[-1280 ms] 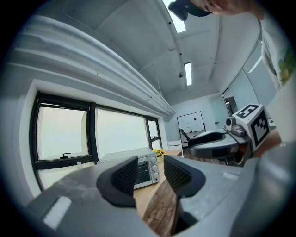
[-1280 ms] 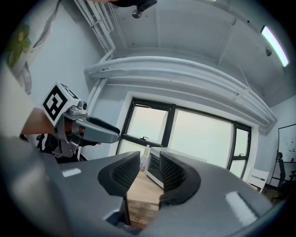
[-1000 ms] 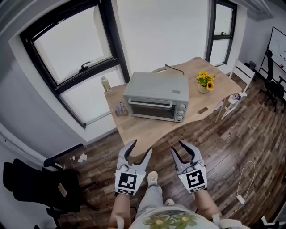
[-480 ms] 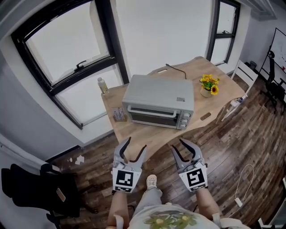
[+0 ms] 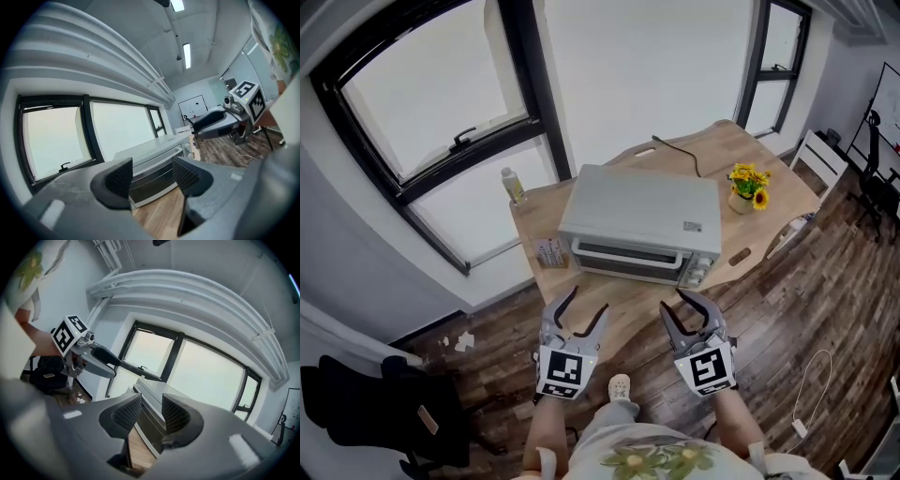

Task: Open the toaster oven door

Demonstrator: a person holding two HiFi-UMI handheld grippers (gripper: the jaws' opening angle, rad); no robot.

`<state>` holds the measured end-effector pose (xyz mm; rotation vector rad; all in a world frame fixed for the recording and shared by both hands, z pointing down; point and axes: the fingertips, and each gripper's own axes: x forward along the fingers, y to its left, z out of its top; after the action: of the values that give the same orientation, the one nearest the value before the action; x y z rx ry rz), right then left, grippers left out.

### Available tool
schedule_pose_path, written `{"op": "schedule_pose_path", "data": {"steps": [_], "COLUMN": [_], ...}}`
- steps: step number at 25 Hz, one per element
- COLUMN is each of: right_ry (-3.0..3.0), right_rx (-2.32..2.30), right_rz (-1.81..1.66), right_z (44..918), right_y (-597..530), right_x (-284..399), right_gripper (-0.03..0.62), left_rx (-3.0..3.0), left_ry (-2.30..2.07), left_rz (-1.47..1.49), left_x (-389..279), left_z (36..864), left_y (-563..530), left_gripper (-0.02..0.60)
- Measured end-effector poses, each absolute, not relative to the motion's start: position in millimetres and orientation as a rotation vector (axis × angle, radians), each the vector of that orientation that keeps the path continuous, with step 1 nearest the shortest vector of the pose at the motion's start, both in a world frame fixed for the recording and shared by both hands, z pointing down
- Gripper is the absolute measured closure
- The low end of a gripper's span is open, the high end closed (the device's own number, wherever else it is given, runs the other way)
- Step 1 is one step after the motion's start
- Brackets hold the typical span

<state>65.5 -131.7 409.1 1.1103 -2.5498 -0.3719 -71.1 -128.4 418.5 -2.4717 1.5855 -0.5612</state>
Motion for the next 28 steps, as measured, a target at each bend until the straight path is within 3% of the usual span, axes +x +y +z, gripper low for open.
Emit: {"op": "schedule_pose_path", "data": {"steps": [28], "right_ry": [-2.176], "right_rx": [1.002], "right_rz": [-0.327], "right_z": [503.9], "right_y": [-243.4], "right_x": [45.6], "right_gripper": [0.439], "left_rx": [-2.449], "left_ry": [1.042], "left_rz": [-1.065], "left_x": [-76.0], "left_z": [516.3], "left_y": [-251.9], "left_gripper": [0.318]}}
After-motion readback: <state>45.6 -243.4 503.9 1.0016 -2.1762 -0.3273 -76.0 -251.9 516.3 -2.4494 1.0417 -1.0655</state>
